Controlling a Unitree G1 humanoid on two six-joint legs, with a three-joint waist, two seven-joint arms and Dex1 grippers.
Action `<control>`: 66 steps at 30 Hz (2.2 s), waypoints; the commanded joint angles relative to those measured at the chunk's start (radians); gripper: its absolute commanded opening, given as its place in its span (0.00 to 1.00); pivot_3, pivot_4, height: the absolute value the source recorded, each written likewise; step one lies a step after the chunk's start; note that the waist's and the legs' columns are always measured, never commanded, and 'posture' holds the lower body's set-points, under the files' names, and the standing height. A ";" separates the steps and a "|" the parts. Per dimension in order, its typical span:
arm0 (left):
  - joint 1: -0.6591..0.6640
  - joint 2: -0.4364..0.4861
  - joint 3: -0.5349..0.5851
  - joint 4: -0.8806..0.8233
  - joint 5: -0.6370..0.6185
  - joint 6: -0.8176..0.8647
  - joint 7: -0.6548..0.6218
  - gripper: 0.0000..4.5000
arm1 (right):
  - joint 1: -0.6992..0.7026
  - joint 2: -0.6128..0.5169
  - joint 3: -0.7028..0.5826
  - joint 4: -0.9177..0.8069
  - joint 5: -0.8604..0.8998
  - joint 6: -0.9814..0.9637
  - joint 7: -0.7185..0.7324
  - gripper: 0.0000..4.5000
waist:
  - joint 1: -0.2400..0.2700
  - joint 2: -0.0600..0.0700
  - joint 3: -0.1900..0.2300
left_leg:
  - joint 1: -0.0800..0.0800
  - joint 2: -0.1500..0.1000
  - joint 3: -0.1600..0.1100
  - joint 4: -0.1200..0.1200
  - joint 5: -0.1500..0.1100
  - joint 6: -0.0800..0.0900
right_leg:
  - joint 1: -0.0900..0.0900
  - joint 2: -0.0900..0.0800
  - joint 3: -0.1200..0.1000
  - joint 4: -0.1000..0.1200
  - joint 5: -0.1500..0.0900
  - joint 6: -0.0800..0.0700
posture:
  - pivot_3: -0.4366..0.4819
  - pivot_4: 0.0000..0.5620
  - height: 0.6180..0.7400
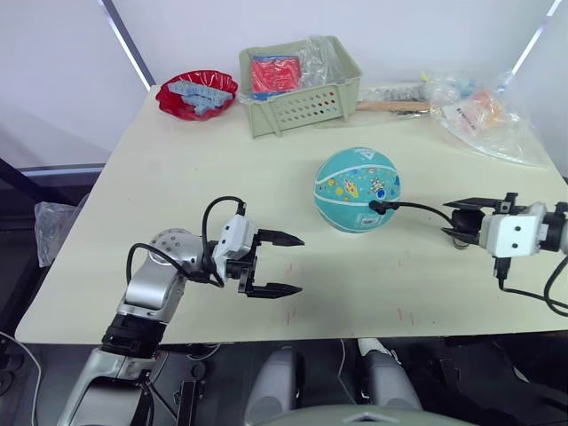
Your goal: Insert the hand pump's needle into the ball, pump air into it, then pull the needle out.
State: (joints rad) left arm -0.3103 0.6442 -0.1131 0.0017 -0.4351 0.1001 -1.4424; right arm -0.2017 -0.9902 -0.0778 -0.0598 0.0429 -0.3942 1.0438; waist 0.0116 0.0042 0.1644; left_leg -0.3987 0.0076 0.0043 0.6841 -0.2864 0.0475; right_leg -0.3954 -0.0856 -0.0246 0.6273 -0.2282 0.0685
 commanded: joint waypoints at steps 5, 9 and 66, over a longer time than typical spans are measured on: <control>0.000 0.015 0.035 -0.026 -0.017 -0.020 -0.003 1.00 | -0.056 0.072 0.131 -0.092 0.063 0.024 0.063 0.37 | -0.001 -0.001 0.000 | 0.000 0.000 0.000 0.000 0.000 0.000 | 0.000 0.001 0.000 0.000 0.000 0.000 | 0.48 0.27 0.98; -0.005 0.016 0.036 -0.022 -0.015 -0.024 -0.003 1.00 | -0.107 0.134 0.233 -0.049 0.040 -0.009 0.114 0.37 | -0.003 -0.002 0.001 | 0.001 0.000 0.000 0.000 0.000 0.000 | 0.000 0.001 0.001 0.000 0.000 0.000 | 0.48 0.27 0.98; -0.681 -0.394 0.034 0.685 0.206 -0.113 0.465 1.00 | 0.583 0.487 -0.134 -0.576 0.426 0.282 -0.358 0.99 | 0.000 -0.011 0.004 | 0.005 -0.001 0.006 0.006 0.001 -0.001 | -0.003 0.003 0.012 0.013 0.000 0.000 | 0.48 0.27 0.98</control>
State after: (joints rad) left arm -0.9663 0.2504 -0.0842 0.6839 -0.2357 0.0128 -0.9842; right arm 0.3836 -0.5046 -0.2073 -0.5949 0.4697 -0.1115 0.6911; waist 0.0112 -0.0063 0.1685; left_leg -0.3964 0.0070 0.0106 0.6904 -0.2852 0.0469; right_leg -0.4010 -0.0822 -0.0129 0.6411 -0.2284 0.0690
